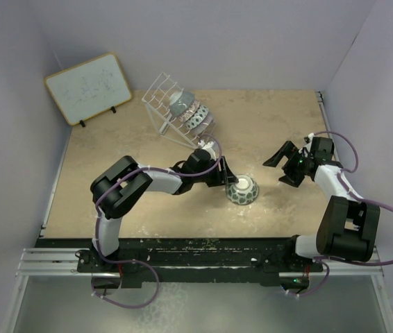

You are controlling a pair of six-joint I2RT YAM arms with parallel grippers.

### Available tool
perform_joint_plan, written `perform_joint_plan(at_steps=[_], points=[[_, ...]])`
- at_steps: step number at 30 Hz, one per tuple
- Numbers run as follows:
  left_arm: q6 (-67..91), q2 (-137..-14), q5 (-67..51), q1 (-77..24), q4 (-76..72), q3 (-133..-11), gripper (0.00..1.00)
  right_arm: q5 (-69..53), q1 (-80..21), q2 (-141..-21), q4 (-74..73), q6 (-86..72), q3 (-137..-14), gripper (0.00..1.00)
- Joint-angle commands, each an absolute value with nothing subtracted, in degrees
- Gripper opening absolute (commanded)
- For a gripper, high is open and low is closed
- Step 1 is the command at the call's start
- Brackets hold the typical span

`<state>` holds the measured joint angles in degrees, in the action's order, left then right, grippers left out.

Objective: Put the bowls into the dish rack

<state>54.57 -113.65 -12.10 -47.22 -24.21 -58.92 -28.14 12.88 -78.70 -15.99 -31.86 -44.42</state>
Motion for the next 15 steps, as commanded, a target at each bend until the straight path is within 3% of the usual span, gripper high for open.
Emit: perform_joint_plan(at_steps=[1,15], points=[[55.2,-115.45,-12.38,-45.84,-23.5,-54.92,0.58,-30.19,13.24,-77.63,-15.8,-30.98,-44.92,1.0],[55.78,-115.03,-12.48,-45.18,-24.37,-54.17,0.57,-37.05,13.25,-77.27,-13.46,-30.74,-40.46,1.0]])
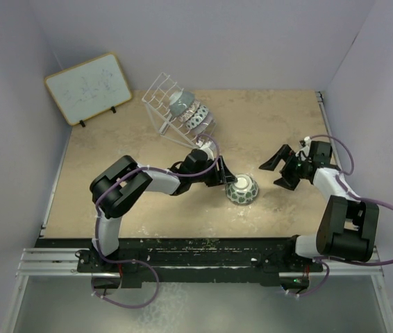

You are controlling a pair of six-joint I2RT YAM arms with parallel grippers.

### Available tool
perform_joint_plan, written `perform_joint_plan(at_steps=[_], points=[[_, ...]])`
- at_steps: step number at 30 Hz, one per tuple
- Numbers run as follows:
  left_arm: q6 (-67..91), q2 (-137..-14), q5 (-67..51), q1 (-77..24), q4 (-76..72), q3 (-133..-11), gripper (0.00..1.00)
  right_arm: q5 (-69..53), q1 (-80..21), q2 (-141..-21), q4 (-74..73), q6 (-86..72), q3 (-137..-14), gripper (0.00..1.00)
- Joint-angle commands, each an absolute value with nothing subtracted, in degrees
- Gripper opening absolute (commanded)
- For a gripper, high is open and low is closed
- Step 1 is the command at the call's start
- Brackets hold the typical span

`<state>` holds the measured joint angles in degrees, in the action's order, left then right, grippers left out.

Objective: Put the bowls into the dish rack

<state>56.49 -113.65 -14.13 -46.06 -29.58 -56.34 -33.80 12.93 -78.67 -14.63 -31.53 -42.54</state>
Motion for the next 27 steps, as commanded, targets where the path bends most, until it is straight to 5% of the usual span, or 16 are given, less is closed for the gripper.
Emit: perform_joint_plan(at_steps=[1,27], points=[[55.74,-114.88,-12.47,-45.18,-24.43,-54.1,0.57,-36.04,13.27,-77.03,-13.76,-30.61,-39.91,1.0],[55.73,-114.78,-12.3,-45.17,-24.52,-53.53,0.56,-39.18,8.49,-75.89,4.75,-40.07,-27.44,1.0]])
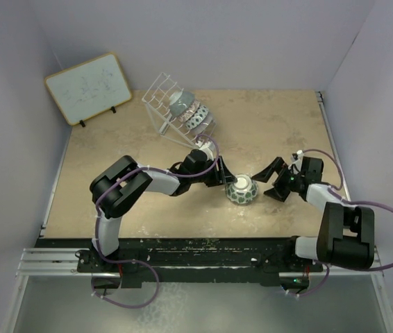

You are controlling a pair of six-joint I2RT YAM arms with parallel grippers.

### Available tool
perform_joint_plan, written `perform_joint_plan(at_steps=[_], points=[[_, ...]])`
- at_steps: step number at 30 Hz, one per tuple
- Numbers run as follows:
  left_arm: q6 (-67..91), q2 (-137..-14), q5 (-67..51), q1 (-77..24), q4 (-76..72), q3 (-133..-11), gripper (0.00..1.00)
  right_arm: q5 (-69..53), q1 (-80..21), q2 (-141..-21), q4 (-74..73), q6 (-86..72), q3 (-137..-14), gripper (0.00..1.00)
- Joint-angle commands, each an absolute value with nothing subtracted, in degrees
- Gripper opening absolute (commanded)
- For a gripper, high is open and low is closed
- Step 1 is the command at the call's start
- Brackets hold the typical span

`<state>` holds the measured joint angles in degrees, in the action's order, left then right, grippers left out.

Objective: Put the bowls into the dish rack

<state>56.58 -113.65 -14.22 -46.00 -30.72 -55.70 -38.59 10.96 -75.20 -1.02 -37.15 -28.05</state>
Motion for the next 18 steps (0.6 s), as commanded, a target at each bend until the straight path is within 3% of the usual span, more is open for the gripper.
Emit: perform_joint_plan(at_steps=[1,11,18], points=[[55.72,-114.78,-12.3,-45.18,-24.54,-53.53,0.56,-38.67,7.4,-76.19,5.71,-40.69,-27.46,1.0],[55.7,-114.7,-12.48,-45.17,-24.47,-53.41,0.56,-36.46,4.04,-73.77,11.44,-46.49,-24.79,1.0],[55.9,-114.79,-12.57,-45.16,-24.65,-53.35,0.56,-41.83,3.97,-76.05,18.39,-48.91,-22.64,1.0]])
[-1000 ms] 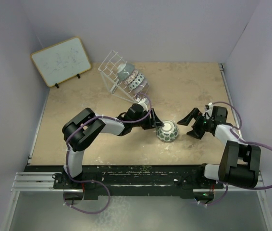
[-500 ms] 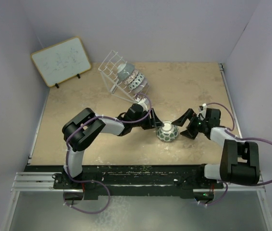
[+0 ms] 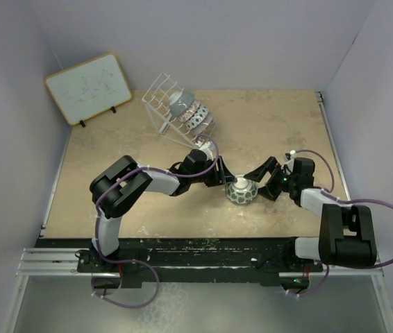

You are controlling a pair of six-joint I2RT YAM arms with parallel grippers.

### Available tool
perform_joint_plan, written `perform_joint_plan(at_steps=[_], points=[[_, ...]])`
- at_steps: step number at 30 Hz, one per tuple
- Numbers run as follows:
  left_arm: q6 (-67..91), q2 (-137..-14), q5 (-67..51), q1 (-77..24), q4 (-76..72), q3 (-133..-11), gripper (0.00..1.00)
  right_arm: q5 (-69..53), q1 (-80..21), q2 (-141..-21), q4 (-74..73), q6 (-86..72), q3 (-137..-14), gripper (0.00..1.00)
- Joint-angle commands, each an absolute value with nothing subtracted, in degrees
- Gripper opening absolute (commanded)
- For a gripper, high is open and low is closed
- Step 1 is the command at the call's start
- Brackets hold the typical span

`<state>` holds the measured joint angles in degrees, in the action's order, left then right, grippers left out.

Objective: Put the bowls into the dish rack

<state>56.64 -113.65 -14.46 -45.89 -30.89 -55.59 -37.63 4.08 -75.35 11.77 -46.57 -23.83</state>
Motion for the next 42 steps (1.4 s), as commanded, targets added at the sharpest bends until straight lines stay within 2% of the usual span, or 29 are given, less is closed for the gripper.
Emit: perform_joint_plan(at_steps=[1,10,16,20,26,36,39,40,42], points=[[55.87,-114.74,-12.57,-45.17,-24.69,-53.42,0.56,-42.33,3.89,-76.45,19.36,-49.15,-22.29,1.0],[55.77,-114.68,-12.64,-45.18,-24.32,-53.83,0.56,-47.63,3.69,-73.89,32.88,-54.38,-17.62,1.0],[55.54,-113.95,-12.33,-45.18,-23.62,-53.91,0.56,-47.52,3.67,-66.56,34.17,-55.85,-16.09,0.94],[55.29,-113.57,-12.04,-45.13,-23.1,-54.09,0.56,-47.37,3.69,-64.78,33.52,-55.86,-15.96,0.87],[55.01,-113.21,-11.79,-45.13,-22.56,-54.05,0.56,-47.75,3.16,-67.67,37.76,-56.85,-15.52,0.68],[54.41,-112.68,-11.34,-45.18,-21.61,-54.22,0.56,-45.11,-0.68,-74.72,52.88,-62.71,-14.78,0.53],[54.02,-112.41,-11.21,-45.18,-21.2,-54.18,0.56,-44.82,-0.87,-76.27,57.81,-64.29,-13.97,0.41],[53.95,-112.4,-11.11,-45.18,-21.05,-54.17,0.56,-44.7,-1.0,-76.51,58.12,-64.32,-14.0,0.34],[53.85,-112.33,-10.95,-45.18,-20.79,-54.13,0.56,-44.43,-1.05,-76.76,58.2,-64.34,-14.12,0.11]])
